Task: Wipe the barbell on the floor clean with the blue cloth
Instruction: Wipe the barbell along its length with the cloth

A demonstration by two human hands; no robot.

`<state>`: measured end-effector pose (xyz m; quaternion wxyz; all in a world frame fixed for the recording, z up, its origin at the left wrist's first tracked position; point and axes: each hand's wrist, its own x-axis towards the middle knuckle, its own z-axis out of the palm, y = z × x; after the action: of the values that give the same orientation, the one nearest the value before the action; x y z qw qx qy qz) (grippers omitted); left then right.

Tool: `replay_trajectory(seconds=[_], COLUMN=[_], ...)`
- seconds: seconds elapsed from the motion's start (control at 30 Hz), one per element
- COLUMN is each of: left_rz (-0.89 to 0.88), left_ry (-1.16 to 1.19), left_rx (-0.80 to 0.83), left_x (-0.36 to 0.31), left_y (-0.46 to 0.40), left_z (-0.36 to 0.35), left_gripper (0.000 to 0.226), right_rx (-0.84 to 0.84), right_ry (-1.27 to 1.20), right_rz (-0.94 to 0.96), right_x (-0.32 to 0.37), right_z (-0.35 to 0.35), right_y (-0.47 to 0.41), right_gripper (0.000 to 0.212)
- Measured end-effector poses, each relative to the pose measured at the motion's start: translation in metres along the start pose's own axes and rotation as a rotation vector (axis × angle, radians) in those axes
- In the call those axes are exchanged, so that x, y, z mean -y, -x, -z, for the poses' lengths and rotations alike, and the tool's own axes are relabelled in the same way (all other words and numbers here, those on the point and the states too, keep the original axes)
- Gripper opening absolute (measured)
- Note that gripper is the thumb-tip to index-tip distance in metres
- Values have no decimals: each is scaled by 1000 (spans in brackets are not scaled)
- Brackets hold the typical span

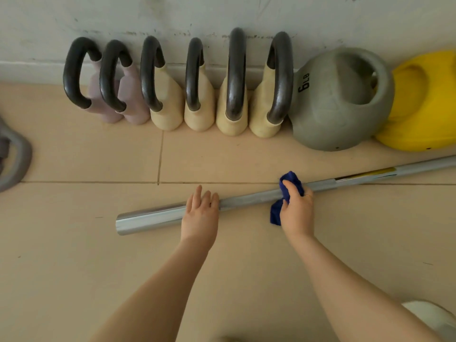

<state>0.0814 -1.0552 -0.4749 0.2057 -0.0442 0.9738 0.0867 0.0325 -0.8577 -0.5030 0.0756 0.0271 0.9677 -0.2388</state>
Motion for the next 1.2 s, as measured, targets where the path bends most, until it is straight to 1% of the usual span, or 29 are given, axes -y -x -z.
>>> replay_trajectory(seconds=[0.03, 0.1, 0.13, 0.17, 0.2, 0.23, 0.27, 0.33, 0.4, 0.47, 0.5, 0.53, 0.6, 0.63, 0.7, 0.8, 0.87, 0.9, 0.93, 0.97, 1.03, 1.1, 1.13, 1.17, 1.2], left_rz=[-29, -116, -139, -154, -174, -179, -182, -200, -230, -257, -268, -263, -223, -208, -204, -169, -133, -110, -91, -77, -65, -102, -135, -160, -183], left_ry=[-21, -45, -9, 15, 18, -9, -11, -4, -8, -27, -49, -58, -73, -76, -105, -127, -104, -87, -67, -53, -38, -10, -6, -26, -51], left_rx=[1, -9, -31, -53, -70, -77, -61, -60, -65, 19, 55, 72, 73, 64, 54, 39, 31, 28, 25, 26, 6, -71, -118, -147, -145], left_x=[-6, -22, -29, -36, -42, -45, -48, -52, -59, -67, -70, -72, -76, -76, -75, -75, -77, -78, -79, -80, -79, -78, -76, -76, -77], left_y=[-3, -5, -7, -10, -13, -14, -13, -13, -15, -19, -21, -24, -26, -26, -27, -32, -40, -43, -45, -46, -47, -45, -44, -42, -39], left_z=[-1, 0, -1, -2, -4, -7, -10, -14, -14, -13, -14, -15, -20, -23, -25, -27, -27, -28, -29, -31, -33, -35, -38, -38, -36], left_gripper=[59, 60, 60, 61, 62, 63, 65, 68, 70, 70, 69, 69, 69, 69, 71, 73, 72, 70, 69, 67, 66, 63, 57, 54, 54], right_rx=[54, 204, 276, 292, 263, 185, 116, 63, 9, -62, -114, -130, -80, -12, 49, 26, -12, -24, -1, 31, 92, 145, 161, 158, 153], right_ry=[-11, 101, 158, 178, 167, 174, 192, 210, 180, 245, 211, 209, 221, 233, 258, 336, 292, 291, 298, 308, 339, 373, 390, 391, 378], right_rz=[113, 299, 387, 421, 388, 388, 302, 172, 54, -20, -54, 16, 229, 296, 371, 348, 223, 183, 170, 198, 339, 446, 441, 395, 307], right_x=[4, 16, 18, 17, 13, 3, -12, -45, -73, -73, -66, -58, -43, -43, -51, -77, -77, -71, -64, -59, -61, -80, -93, -107, -120], right_z=[-7, -15, -17, -16, -8, 1, 10, 31, 42, 43, 40, 31, 17, 15, 25, 48, 50, 46, 41, 37, 40, 57, 67, 77, 86], right_y=[6, 17, 19, 16, 9, 2, -4, -18, -30, -37, -36, -32, -20, -16, -26, -51, -56, -55, -51, -48, -46, -53, -57, -60, -62], right_gripper=[44, 42, 45, 43, 34, 23, 17, 22, 34, 31, 31, 35, 48, 52, 60, 58, 50, 47, 47, 50, 60, 65, 64, 61, 57])
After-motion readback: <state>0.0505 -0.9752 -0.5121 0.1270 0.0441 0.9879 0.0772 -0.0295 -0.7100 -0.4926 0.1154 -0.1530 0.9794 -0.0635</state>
